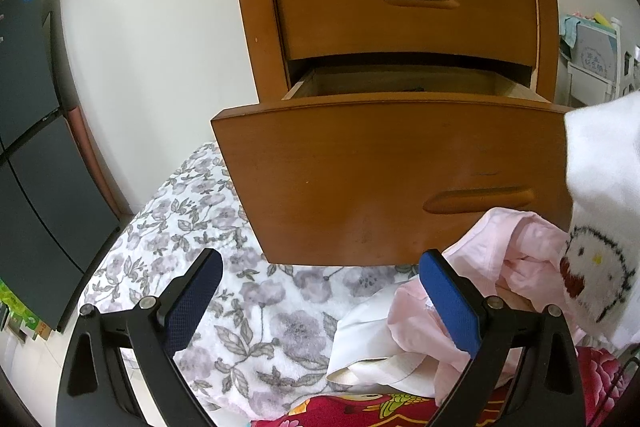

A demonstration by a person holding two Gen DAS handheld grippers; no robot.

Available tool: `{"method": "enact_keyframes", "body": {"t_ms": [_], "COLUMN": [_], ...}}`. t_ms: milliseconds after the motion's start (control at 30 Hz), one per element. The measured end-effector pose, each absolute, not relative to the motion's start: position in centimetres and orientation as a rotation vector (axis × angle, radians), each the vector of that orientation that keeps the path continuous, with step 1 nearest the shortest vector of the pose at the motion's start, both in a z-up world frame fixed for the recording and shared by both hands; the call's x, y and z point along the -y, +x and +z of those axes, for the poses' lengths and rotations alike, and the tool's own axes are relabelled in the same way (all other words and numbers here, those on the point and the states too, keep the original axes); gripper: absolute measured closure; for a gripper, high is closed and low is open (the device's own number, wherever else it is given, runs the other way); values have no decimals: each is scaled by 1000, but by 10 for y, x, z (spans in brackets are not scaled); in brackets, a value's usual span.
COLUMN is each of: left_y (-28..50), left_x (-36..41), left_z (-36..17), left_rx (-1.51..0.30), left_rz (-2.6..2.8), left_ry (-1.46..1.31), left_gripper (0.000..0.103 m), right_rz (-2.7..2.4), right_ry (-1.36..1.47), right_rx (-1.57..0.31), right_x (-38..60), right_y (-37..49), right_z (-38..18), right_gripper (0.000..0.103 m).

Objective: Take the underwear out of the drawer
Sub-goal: 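Lower the white sock onto the pink shirt and open the right tool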

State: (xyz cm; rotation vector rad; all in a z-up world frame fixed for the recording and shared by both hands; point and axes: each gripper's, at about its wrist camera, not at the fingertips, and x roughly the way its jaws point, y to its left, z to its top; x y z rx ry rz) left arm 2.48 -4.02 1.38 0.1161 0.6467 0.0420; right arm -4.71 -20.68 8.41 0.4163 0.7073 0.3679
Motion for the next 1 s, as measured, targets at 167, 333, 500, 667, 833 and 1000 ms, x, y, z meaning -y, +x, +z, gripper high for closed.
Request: {"method": "enact_keyframes", "body": {"t_ms": [167,333,500,667,833,1000], "left_y": [24,23,24,24,25,25], "left_x": [41,41,41,40,40,39], "left_z": [15,15,15,16,16,17], "left_rx": [-642,-644,-648,-650,-655,-656], "left_rz": [42,42,42,41,41,42], "left_ry": [117,117,114,109,106,103], "left_gripper": [4,4,4,4,4,4], "right_rz": [389,388,318,211,149,118], "right_ry": [424,427,432,425,456,463], "right_rx": [-726,-756,-820,-874,-925,-960], "right_x": [198,197,206,226,245,252], "right_y": [-41,-36,-27,-23,-22,-18], "right_z": [79,68,44,21,-1,-16], "right_gripper": [99,99,97,97,97,97]}}
